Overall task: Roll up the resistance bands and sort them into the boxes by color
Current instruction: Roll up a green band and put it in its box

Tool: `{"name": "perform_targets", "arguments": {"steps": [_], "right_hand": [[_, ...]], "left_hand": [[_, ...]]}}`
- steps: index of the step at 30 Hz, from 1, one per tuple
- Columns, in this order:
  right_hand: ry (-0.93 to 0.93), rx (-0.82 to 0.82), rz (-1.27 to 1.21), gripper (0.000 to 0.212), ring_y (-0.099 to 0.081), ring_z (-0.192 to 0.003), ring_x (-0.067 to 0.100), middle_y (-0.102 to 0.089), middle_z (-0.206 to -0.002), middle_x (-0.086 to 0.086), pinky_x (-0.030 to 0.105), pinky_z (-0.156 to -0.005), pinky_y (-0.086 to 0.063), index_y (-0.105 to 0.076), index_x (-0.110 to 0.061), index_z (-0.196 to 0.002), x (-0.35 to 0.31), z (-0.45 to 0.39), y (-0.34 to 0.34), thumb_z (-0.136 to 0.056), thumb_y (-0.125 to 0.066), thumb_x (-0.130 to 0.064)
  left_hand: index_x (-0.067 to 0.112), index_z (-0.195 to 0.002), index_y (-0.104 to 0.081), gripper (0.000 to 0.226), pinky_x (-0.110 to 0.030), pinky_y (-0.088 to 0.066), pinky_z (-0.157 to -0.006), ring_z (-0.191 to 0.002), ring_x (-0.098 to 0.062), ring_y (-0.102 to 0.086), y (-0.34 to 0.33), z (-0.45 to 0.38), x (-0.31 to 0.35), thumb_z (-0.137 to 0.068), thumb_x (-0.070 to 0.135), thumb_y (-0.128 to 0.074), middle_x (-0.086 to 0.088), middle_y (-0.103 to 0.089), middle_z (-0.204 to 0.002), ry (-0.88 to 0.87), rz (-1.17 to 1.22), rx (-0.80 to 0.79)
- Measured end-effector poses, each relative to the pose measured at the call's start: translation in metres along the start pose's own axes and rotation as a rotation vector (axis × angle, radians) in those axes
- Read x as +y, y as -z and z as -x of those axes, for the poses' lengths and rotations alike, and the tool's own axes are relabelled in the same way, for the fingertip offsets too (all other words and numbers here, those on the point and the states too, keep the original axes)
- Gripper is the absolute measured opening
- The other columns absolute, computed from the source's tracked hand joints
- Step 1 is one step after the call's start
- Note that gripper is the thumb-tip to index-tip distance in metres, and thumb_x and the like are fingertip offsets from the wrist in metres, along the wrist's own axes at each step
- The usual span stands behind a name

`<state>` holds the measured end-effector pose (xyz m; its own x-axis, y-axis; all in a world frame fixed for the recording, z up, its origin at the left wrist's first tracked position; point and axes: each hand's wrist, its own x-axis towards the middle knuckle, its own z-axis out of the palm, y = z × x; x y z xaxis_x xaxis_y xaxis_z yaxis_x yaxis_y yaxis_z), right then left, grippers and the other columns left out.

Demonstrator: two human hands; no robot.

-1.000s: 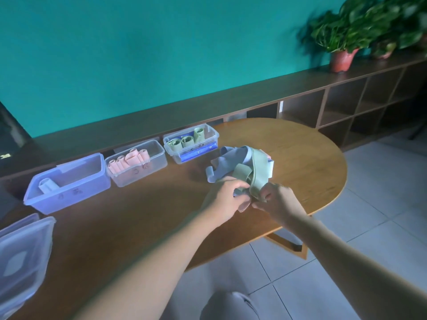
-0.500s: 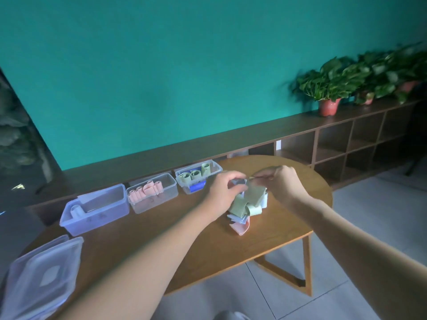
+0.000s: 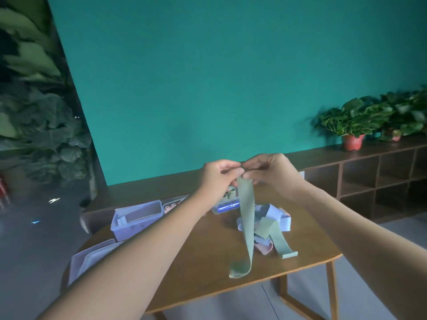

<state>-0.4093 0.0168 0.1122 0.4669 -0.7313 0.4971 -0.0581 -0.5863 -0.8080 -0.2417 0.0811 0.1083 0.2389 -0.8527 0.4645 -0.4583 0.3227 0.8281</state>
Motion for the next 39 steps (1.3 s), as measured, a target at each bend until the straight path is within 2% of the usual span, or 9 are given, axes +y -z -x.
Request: {"name": "perform_targets", "arguments": {"steps": [6,13,16,19,24,28,34,36,39], "right_hand": [[-0.033,-0.071,0.021,0.022,-0.072,-0.071,0.015,-0.078,-0.087,0.001,0.019,-0.069,-0.057,-0.075,-0.016,-0.093,-0.018,-0.007,-0.041,-0.076,-0.088,-0.011],[-0.057,-0.145,0.130,0.008,-0.058,-0.057,-0.006,-0.074,-0.069,-0.013,0.010,-0.058,-0.043,-0.081,-0.020,-0.084,0.000,-0.039,-0.102,-0.078,-0.086,-0.021],[-0.113,-0.162,0.101,0.004,-0.059,-0.053,0.007,-0.072,-0.064,-0.003,0.016,-0.048,-0.043,-0.080,-0.019,-0.081,0.016,-0.062,-0.126,-0.081,-0.084,-0.019],[-0.201,-0.163,-0.003,0.003,-0.071,-0.069,0.024,-0.075,-0.076,0.015,0.023,-0.052,-0.053,-0.079,-0.011,-0.083,0.031,-0.087,-0.145,-0.084,-0.080,-0.012],[-0.221,-0.138,-0.093,0.005,-0.076,-0.083,0.030,-0.077,-0.086,0.018,0.038,-0.083,-0.062,-0.078,-0.008,-0.084,0.050,-0.140,-0.171,-0.082,-0.082,-0.008],[-0.155,-0.114,-0.110,0.005,-0.074,-0.081,0.022,-0.076,-0.093,0.019,0.026,-0.080,-0.060,-0.076,-0.010,-0.086,0.057,-0.154,-0.185,-0.084,-0.080,-0.008],[-0.224,-0.166,0.011,0.013,-0.071,-0.065,0.006,-0.076,-0.077,0.003,0.015,-0.063,-0.052,-0.079,-0.010,-0.094,0.098,-0.109,-0.202,-0.083,-0.082,-0.017],[-0.267,-0.219,0.023,0.013,-0.071,-0.065,0.005,-0.075,-0.075,-0.002,0.021,-0.065,-0.057,-0.079,-0.010,-0.094,0.124,-0.077,-0.209,-0.082,-0.083,-0.015],[-0.355,-0.338,0.061,0.009,-0.073,-0.074,0.021,-0.077,-0.080,0.003,0.040,-0.081,-0.062,-0.078,-0.018,-0.083,0.162,-0.019,-0.214,-0.079,-0.085,-0.014]], "left_hand": [[0.018,-0.083,-0.076,0.007,-0.019,-0.042,-0.052,-0.047,-0.008,-0.060,0.055,0.019,-0.004,-0.090,0.015,-0.074,-0.005,-0.069,-0.060,0.055,-0.172,0.032],[0.014,-0.080,-0.070,0.013,-0.028,-0.052,-0.054,-0.056,-0.026,-0.069,0.100,0.012,-0.047,-0.092,0.008,-0.070,-0.011,-0.072,-0.066,0.158,-0.179,0.066],[0.017,-0.076,-0.073,0.017,-0.043,-0.063,-0.070,-0.067,-0.030,-0.075,0.114,-0.005,-0.077,-0.089,0.006,-0.073,-0.009,-0.074,-0.072,0.170,-0.188,0.123],[0.025,-0.070,-0.073,0.024,-0.048,-0.062,-0.076,-0.071,-0.030,-0.075,0.124,-0.027,-0.101,-0.086,0.008,-0.075,-0.005,-0.075,-0.071,0.165,-0.235,0.148],[0.030,-0.072,-0.071,0.022,-0.029,-0.057,-0.081,-0.079,-0.012,-0.071,0.140,-0.070,-0.121,-0.085,0.013,-0.077,0.015,-0.071,-0.073,0.127,-0.358,0.203],[0.028,-0.082,-0.073,0.012,-0.013,-0.047,-0.073,-0.078,-0.001,-0.066,0.151,-0.078,-0.131,-0.086,0.018,-0.077,0.019,-0.068,-0.075,0.074,-0.407,0.240],[0.018,-0.089,-0.076,0.004,-0.017,-0.047,-0.064,-0.068,-0.007,-0.068,0.137,-0.023,-0.173,-0.089,0.014,-0.075,0.005,-0.074,-0.077,0.150,-0.341,0.141],[0.013,-0.093,-0.077,0.006,-0.014,-0.048,-0.069,-0.079,-0.011,-0.069,0.120,0.011,-0.193,-0.087,0.011,-0.077,0.004,-0.074,-0.083,0.197,-0.314,0.122],[0.005,-0.097,-0.076,0.012,-0.008,-0.044,-0.067,-0.078,-0.013,-0.066,0.092,0.068,-0.223,-0.086,0.010,-0.078,-0.001,-0.074,-0.086,0.320,-0.258,0.046]]}}
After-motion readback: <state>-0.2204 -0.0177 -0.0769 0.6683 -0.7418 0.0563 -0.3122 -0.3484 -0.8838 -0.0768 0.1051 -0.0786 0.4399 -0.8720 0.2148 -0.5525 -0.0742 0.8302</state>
